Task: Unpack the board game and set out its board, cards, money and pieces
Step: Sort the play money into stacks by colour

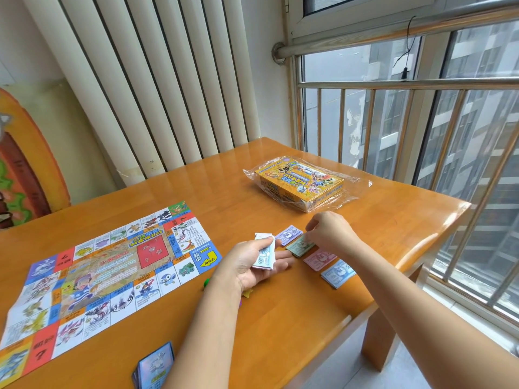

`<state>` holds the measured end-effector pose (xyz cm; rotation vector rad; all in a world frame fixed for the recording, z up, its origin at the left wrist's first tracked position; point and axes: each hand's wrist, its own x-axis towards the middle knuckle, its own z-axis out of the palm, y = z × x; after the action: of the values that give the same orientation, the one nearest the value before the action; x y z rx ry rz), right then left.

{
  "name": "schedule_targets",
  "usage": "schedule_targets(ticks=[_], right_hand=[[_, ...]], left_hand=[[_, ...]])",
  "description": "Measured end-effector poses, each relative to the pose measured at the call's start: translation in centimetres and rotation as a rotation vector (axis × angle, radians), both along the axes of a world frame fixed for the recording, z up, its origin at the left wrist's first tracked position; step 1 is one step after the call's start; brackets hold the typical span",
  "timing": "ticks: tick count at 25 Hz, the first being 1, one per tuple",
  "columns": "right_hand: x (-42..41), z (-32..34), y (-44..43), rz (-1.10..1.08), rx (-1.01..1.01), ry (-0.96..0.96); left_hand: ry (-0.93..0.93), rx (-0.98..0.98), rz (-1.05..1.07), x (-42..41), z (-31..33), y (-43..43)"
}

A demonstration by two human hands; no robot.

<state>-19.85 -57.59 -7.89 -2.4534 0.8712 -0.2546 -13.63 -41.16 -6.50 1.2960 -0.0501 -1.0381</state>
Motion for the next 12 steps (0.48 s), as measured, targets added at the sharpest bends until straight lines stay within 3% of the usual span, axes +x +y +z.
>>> schedule_targets(ticks=[3,6,9,12], right_hand=[[-0.7,0.5,0.3,0.038,0.007,-0.171],[-1.8,1.4,1.0,0.167,0.218,-0.331],[-2.9,2.4,2.0,0.339,0.410,-0.312],[-3.4,3.0,2.8,0.415,0.414,-0.289]], left_hand=[[-0.081,0.011,0.019,0.3,0.4,0.5],[-0.286,0.131,-0.041,0.0,0.7,0.9],[-0.412,0.209,-0.164,-0.6,1.1,0.8],[-0.391,0.208,-0.224,-0.9,1.1,0.7]])
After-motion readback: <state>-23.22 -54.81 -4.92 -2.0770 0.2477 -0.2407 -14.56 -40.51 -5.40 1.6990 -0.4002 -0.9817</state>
